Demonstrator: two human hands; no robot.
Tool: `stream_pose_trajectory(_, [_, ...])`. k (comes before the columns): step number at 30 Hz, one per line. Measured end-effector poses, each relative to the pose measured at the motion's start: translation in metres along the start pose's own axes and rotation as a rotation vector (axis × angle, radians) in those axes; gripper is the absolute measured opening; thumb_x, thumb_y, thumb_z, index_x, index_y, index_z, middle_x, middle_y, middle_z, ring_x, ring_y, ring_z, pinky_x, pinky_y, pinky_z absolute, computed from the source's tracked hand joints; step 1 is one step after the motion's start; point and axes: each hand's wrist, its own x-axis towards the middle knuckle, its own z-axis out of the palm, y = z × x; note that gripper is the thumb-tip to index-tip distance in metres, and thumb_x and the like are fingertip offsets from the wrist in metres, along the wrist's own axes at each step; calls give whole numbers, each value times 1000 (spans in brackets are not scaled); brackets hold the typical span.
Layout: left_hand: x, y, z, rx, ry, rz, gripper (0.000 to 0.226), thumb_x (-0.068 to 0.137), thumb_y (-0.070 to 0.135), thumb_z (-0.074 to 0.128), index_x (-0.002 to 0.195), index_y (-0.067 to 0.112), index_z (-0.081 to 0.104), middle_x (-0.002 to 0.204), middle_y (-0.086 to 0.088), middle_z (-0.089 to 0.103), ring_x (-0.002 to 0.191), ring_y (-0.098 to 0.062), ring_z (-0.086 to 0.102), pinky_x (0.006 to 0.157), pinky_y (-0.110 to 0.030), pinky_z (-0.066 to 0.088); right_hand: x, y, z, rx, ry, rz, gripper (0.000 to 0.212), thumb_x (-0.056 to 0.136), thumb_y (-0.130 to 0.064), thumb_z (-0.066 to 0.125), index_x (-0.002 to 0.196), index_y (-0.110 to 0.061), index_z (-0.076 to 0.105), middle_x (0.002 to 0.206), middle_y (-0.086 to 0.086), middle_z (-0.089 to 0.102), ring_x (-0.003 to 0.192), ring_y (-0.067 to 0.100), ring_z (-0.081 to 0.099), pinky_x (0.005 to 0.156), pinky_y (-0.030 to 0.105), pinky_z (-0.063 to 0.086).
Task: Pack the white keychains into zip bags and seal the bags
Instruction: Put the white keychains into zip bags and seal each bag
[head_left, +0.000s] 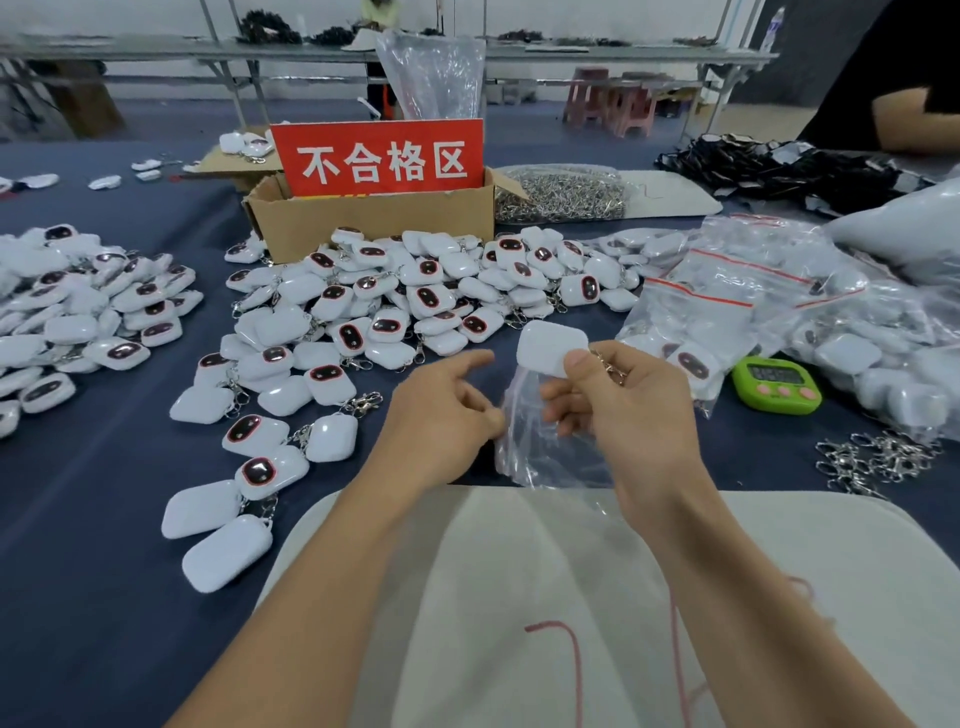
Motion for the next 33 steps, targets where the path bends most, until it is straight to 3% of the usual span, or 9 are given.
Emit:
stream_pose_trajectory(4, [-8, 8, 1, -139, 528, 191, 68, 83, 6, 68, 146, 30, 55, 65, 13, 61, 62, -2, 57, 70, -9, 44, -5, -6, 0, 113, 26, -53, 16, 106, -14, 56, 94, -10, 67, 81, 12, 78, 64, 21, 71, 58, 26, 55])
stream_pose_trajectory(9, [-16, 16, -2, 270, 910, 549, 65, 82, -6, 62, 144, 10, 54, 69, 3, 50, 66, -18, 46, 75, -28, 44, -16, -11, 11, 193, -100, -169, 17, 105, -14, 56, 95, -15, 69, 90, 12, 79, 78, 23, 75, 66, 26, 57])
stream_pose_trajectory(13, [-20, 19, 11, 326, 767, 573, 81, 75, -8, 77, 149, 9, 48, 76, -1, 62, 75, -19, 48, 80, -31, 40, -16, -7, 17, 205, -277, -152, 16, 97, -21, 60, 99, -18, 76, 104, 9, 78, 97, 25, 72, 86, 39, 58])
stream_pose_trajectory(16, [-25, 19, 13, 246, 632, 488, 89, 83, 8, 78, 157, 28, 32, 83, 2, 67, 77, -18, 55, 75, -34, 46, -13, -2, 18, 95, -318, -107, 22, 97, -21, 60, 108, -19, 79, 112, 6, 78, 111, 30, 70, 100, 43, 54])
stream_pose_trajectory(18, [-26, 20, 12, 174, 564, 418, 90, 87, 16, 72, 156, 44, 21, 84, 8, 66, 75, -16, 59, 72, -35, 50, -12, -1, 19, -10, -249, -116, 22, 102, -16, 59, 106, -23, 80, 108, -2, 79, 107, 17, 72, 98, 40, 55])
stream_pose_trajectory(22, [-24, 18, 15, 83, 535, 361, 90, 87, 4, 71, 154, 43, 25, 79, 15, 61, 77, -10, 56, 75, -21, 43, -12, 7, 20, -183, 11, -111, 21, 101, -22, 63, 86, -27, 76, 80, -4, 76, 77, 10, 72, 87, 46, 60])
stream_pose_trajectory(26, [-17, 15, 14, -4, 595, 312, 78, 91, 8, 70, 152, 39, 32, 83, 13, 60, 79, -5, 57, 74, -9, 41, -9, 11, 16, -497, 173, -205, 23, 94, -33, 71, 72, -27, 68, 58, -13, 64, 56, 6, 58, 59, 23, 44])
stream_pose_trajectory(30, [-17, 13, 16, -25, 357, 418, 52, 98, 21, 67, 143, 40, 50, 83, 12, 58, 76, -5, 56, 73, -8, 41, -4, 14, 23, -673, 140, -225, 30, 96, -37, 68, 70, -21, 66, 45, -17, 53, 46, 9, 46, 47, 19, 34])
stream_pose_trajectory(33, [-14, 10, 17, -51, 311, 421, 43, 100, 18, 61, 140, 34, 59, 84, 16, 57, 82, -3, 56, 76, -7, 40, -4, 9, 22, -381, -89, -131, 24, 102, -18, 60, 93, -33, 75, 70, -10, 74, 59, 8, 61, 56, 21, 47])
